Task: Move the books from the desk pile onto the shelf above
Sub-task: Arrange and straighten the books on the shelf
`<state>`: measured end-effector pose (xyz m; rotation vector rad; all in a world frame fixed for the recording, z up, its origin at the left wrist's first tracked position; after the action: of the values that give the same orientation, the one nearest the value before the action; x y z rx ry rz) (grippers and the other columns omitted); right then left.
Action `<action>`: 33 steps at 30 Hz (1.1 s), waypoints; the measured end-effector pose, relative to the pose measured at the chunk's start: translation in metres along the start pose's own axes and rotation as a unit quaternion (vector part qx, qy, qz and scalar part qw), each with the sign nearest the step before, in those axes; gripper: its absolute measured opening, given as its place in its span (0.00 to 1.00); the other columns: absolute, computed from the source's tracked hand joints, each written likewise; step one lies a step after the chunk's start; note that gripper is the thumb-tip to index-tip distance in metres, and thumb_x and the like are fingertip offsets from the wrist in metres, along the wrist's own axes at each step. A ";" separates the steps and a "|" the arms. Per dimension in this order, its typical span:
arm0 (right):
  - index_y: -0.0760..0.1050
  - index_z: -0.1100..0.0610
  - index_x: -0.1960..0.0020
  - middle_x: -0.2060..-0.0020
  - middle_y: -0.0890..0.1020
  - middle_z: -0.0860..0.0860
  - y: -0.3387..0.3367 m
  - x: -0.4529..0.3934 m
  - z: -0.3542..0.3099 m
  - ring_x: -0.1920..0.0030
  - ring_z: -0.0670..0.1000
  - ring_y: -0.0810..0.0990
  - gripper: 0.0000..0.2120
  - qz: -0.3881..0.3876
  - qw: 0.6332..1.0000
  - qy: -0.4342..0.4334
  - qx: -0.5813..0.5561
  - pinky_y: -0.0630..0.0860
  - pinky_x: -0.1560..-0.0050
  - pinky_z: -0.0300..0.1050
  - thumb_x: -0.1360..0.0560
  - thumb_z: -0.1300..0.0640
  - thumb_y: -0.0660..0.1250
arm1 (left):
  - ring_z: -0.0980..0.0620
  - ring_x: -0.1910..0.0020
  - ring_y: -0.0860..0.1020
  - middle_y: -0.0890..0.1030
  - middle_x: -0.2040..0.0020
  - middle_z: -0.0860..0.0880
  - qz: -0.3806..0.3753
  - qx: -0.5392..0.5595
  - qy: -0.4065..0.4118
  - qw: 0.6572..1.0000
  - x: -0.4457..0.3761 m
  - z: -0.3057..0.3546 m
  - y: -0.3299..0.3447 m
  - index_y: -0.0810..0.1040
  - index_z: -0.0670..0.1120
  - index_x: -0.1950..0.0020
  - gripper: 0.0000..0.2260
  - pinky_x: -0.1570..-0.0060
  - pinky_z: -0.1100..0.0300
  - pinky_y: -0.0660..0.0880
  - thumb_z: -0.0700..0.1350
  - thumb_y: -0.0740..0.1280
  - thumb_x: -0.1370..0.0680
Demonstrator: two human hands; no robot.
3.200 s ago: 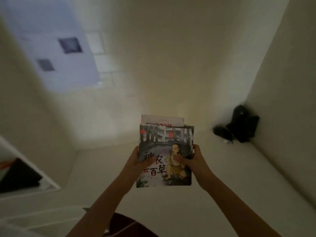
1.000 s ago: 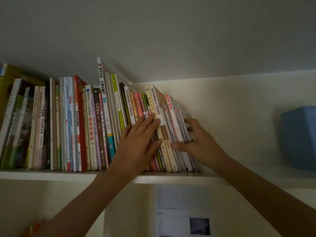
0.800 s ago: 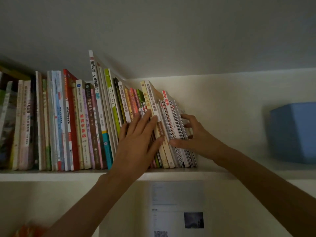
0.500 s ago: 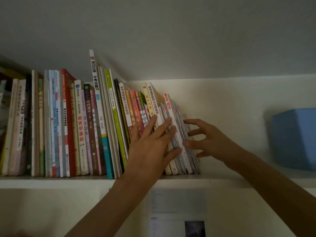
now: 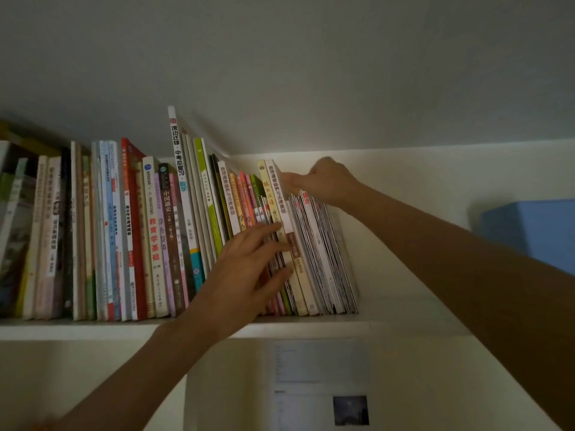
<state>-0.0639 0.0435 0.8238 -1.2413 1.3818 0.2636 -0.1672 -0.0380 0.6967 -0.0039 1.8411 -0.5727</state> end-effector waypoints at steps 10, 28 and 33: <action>0.63 0.57 0.66 0.69 0.70 0.50 -0.008 -0.018 -0.008 0.70 0.47 0.68 0.15 -0.014 0.987 0.025 0.159 0.66 0.68 0.39 0.25 0.55 0.65 | 0.60 0.37 0.61 0.69 0.35 0.51 0.036 0.049 -0.065 0.996 0.010 -0.007 -0.022 0.75 0.47 0.38 0.20 0.38 0.64 0.58 0.55 0.60 0.25; 0.73 0.59 0.61 0.65 0.78 0.52 -0.051 0.039 -0.042 0.63 0.48 0.77 0.21 0.051 0.973 -0.058 -0.218 0.73 0.59 0.41 0.21 0.43 0.58 | 0.57 0.69 0.73 0.78 0.62 0.51 0.038 0.048 -0.234 0.970 -0.039 0.035 -0.004 0.66 0.48 0.60 0.10 0.73 0.62 0.69 0.50 0.58 0.20; 0.71 0.56 0.52 0.57 0.77 0.50 -0.039 0.080 0.046 0.54 0.52 0.76 0.08 0.073 0.980 0.070 -0.173 0.73 0.51 0.49 0.23 0.51 0.63 | 0.55 0.64 0.77 0.80 0.45 0.47 0.081 0.074 -0.216 0.970 -0.023 0.041 -0.032 0.71 0.44 0.45 0.11 0.72 0.62 0.75 0.49 0.56 0.20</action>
<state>0.0147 0.0228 0.7644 -1.4665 1.5984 0.5450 -0.1313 -0.0757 0.7204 0.1134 1.3591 -0.5433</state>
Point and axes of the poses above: each hand's wrist, its own x-axis away from the middle knuckle, its own y-axis out of the palm, z = x × y, the point moved 8 cm from there along -x, towards the middle knuckle
